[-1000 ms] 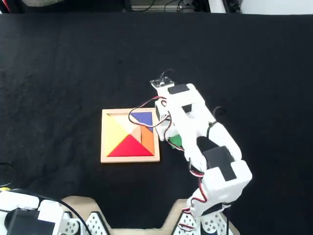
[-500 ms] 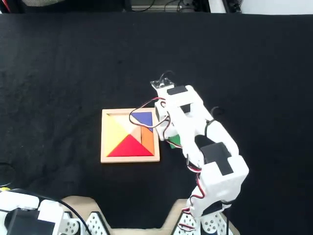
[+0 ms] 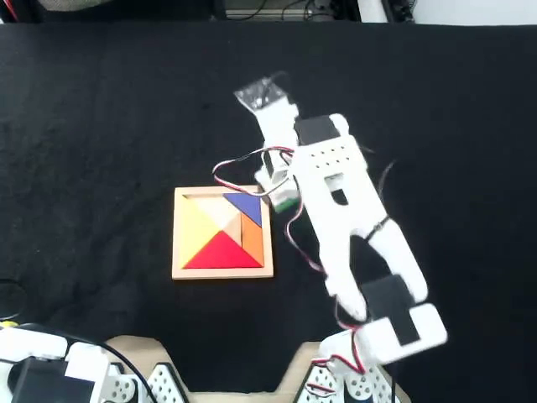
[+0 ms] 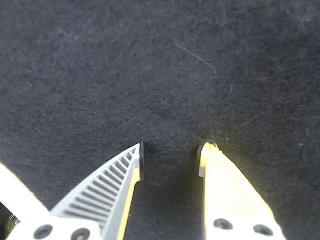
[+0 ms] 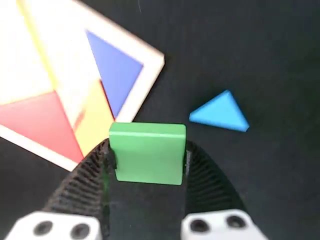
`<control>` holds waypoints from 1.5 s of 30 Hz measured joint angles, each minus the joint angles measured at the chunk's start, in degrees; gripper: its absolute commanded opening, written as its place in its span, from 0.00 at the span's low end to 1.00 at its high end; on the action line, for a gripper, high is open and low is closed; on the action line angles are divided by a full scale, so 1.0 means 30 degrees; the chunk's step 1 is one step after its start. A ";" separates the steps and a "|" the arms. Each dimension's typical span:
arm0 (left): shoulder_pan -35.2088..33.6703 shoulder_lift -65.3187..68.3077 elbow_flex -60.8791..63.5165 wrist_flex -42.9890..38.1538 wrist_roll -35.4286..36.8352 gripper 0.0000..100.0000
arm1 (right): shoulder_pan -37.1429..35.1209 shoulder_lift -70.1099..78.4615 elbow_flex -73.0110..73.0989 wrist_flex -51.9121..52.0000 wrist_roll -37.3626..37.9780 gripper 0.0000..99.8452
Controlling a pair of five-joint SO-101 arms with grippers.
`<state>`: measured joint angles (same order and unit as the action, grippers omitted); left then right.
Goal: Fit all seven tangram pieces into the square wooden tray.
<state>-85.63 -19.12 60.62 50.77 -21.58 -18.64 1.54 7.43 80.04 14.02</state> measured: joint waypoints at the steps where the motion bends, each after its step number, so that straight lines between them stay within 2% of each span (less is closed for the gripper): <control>1: 0.0000 0.0000 0.0000 0.0000 0.0000 0.19 | -0.0205 -0.0322 -0.0293 -0.0059 0.0059 0.01; 7: 0.0000 0.0000 0.0000 0.0000 0.0000 0.19 | -0.2520 -0.0117 -0.0440 -0.2081 0.0967 0.01; 13: 0.0000 0.0000 0.0000 0.0000 0.0000 0.19 | -0.4484 0.3048 -0.0791 -0.2960 0.1788 0.01; 26: 0.0000 0.0000 0.0000 0.0000 0.0000 0.19 | -0.6037 0.6652 -0.3018 -0.3663 0.1817 0.01; 35: 0.0000 0.0000 0.0000 0.0000 0.0000 0.19 | -0.6007 0.7443 -0.3018 -0.4308 -0.0234 0.01; 45: 0.0000 0.0000 0.0000 0.0000 0.0000 0.19 | -0.5568 0.7443 -0.3018 -0.4308 -0.0352 0.01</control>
<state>-85.63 -19.12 60.62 50.77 -21.58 -35.34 23.87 -1.63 67.12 12.97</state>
